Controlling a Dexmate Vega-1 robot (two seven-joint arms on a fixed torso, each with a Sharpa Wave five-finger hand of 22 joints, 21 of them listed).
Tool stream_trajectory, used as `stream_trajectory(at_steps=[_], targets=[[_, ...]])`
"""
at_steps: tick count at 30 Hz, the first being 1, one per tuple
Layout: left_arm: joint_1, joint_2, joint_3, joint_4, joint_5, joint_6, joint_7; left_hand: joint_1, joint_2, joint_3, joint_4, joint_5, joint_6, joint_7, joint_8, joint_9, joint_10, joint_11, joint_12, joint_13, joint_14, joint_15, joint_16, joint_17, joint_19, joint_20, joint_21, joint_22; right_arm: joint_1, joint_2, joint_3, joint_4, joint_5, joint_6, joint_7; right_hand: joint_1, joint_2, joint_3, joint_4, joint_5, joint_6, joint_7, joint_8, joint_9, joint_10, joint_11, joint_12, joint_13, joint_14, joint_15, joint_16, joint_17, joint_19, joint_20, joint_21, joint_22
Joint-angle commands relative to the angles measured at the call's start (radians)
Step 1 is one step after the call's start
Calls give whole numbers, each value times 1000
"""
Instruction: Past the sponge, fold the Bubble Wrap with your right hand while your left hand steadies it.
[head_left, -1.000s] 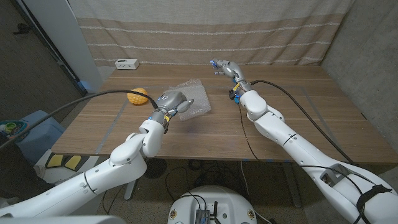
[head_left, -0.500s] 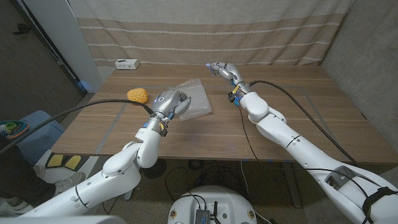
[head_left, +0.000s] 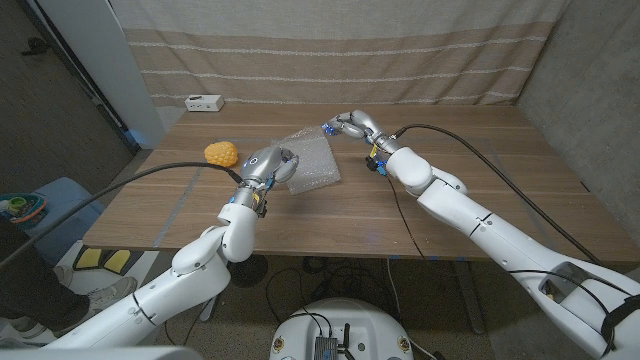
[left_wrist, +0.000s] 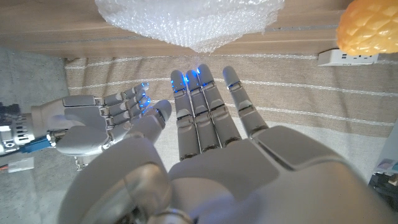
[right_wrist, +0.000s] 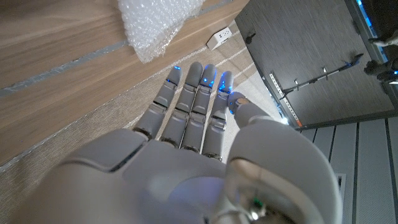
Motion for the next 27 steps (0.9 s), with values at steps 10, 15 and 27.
stream_trajectory(at_steps=[10,15,27], targets=[[-160,-52,61,132,-169,0,-142,35,10,9,31,-12,30,19,-5,-3,32,10,11,5,55,6,66,54,46,-5,50,0,208,-61,-178,-31,-142,-227,325,64,-6,-11,-34,-5,66,25,116,108,95,17,136,128,77,11,137,149,59,23,129,71],[-196,-60,84,159,-183,-8,-158,49,11,10,39,-17,53,27,4,4,69,13,28,13,82,5,92,74,60,-10,69,0,254,-52,-218,-18,-163,-263,398,68,-5,-12,-36,-4,67,27,125,118,90,19,142,140,76,13,138,150,59,24,140,78],[-256,-66,116,211,-246,-5,-219,108,9,-4,33,-34,106,52,20,51,168,8,111,90,171,17,240,210,166,-41,188,25,319,-13,-270,47,-174,-292,490,68,-6,-18,-33,-2,51,30,142,146,72,24,161,174,88,21,144,150,64,24,177,99]])
